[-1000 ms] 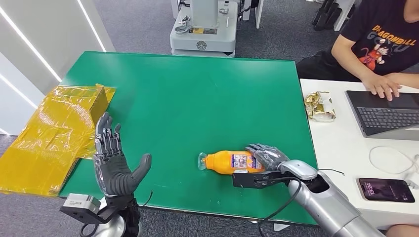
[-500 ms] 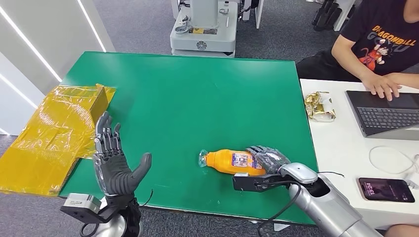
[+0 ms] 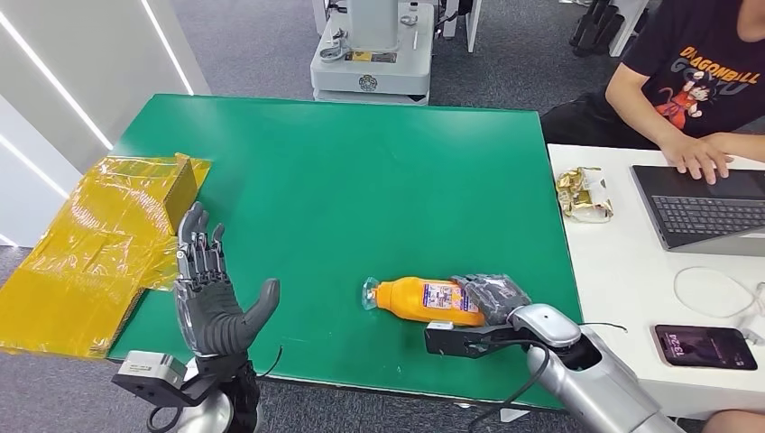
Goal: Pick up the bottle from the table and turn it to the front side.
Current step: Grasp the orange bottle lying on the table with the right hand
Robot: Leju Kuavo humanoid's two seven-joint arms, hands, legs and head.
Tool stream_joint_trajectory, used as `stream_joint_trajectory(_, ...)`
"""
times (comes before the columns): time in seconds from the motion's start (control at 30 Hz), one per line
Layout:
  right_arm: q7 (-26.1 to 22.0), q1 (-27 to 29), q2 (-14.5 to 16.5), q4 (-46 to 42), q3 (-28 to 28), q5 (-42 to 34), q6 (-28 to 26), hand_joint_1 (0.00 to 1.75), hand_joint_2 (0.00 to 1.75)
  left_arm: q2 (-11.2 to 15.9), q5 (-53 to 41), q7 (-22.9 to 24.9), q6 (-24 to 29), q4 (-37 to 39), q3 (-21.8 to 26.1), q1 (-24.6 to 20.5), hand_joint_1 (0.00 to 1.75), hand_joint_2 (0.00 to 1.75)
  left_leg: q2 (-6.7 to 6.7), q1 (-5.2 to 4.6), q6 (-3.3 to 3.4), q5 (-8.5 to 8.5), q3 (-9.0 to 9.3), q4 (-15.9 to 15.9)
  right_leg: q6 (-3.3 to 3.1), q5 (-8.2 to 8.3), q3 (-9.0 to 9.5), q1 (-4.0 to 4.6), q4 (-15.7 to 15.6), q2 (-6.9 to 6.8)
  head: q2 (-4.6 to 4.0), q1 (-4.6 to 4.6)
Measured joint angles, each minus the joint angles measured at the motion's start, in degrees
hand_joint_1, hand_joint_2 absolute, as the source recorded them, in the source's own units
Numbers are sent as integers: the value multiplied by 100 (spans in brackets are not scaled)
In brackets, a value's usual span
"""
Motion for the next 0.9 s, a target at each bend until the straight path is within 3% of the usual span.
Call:
stream_joint_trajectory(0.43, -155, 716, 551, -493, -714, 182, -1373, 175, 175, -35, 17, 1, 112, 21, 1, -79, 0, 175, -2, 1, 0, 0, -2, -2, 1, -2, -3, 1, 1, -2, 0, -1)
stream_joint_trajectory(0.6, -180, 1152, 901, -947, -1144, 232, -2253, 175, 175, -34, 49, 1, 179, 26, -3, -85, 0, 175, -2, 1, -1, -1, -3, -3, 1, -3, -4, 1, 0, -1, 0, -2)
stream_joint_trajectory(0.9, -847, 1701, 1316, -1456, -1675, 21, -3463, 175, 175, -28, 280, -42, 257, 133, -15, -198, 0, 175, -2, 0, -3, -2, -4, -3, 2, -5, -4, 0, 0, -1, 0, -1)
